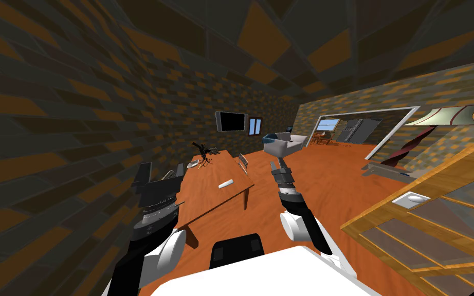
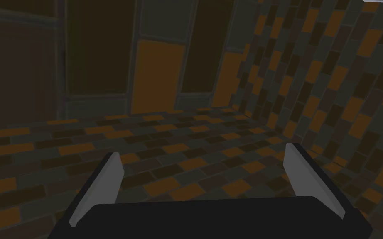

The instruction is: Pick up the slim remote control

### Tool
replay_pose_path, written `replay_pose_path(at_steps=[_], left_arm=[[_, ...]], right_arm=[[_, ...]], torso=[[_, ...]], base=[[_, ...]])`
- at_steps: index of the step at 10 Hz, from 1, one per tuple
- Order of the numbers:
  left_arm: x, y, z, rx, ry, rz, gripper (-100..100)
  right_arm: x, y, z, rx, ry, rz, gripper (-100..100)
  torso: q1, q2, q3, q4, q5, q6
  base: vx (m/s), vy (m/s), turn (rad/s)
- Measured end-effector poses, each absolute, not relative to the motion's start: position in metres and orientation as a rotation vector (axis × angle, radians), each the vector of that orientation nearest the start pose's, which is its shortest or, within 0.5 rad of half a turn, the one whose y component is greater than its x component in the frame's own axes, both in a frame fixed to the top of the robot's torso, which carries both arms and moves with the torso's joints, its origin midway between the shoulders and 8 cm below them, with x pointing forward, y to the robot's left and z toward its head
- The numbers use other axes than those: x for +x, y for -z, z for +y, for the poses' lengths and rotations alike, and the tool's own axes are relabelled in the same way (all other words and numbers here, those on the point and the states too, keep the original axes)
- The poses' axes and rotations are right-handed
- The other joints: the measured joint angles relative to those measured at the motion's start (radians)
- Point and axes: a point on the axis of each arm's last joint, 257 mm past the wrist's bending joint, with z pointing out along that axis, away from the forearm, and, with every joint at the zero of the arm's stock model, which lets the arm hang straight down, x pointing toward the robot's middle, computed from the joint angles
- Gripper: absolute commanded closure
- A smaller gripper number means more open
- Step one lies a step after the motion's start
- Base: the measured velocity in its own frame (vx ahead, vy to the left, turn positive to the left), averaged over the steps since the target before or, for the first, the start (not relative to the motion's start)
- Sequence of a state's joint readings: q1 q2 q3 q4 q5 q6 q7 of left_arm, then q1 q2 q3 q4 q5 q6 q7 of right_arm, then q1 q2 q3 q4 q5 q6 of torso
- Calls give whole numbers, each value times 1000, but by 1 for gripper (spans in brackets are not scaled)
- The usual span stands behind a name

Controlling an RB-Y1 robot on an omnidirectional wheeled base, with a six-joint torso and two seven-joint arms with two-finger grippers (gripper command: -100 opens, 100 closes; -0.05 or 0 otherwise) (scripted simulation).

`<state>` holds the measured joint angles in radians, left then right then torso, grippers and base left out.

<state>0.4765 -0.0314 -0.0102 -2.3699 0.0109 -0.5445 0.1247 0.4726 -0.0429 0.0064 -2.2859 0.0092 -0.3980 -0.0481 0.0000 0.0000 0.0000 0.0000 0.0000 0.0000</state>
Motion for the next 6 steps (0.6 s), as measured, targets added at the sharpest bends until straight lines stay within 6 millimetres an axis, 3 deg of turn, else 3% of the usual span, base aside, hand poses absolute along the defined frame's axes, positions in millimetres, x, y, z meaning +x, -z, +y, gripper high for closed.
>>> replay_pose_path(at_steps=[3,6], left_arm=[[330,-72,269,-592,1478,518,-100],[354,-56,278,-636,1462,611,-100]], right_arm=[[362,-16,-272,701,-1339,689,0],[362,-16,-272,701,-1339,689,0]], torso=[[0,0,0,0,0,0],[0,1,0,0,0,0]], base=[[-8,0,-90],[-17,-3,-151]])
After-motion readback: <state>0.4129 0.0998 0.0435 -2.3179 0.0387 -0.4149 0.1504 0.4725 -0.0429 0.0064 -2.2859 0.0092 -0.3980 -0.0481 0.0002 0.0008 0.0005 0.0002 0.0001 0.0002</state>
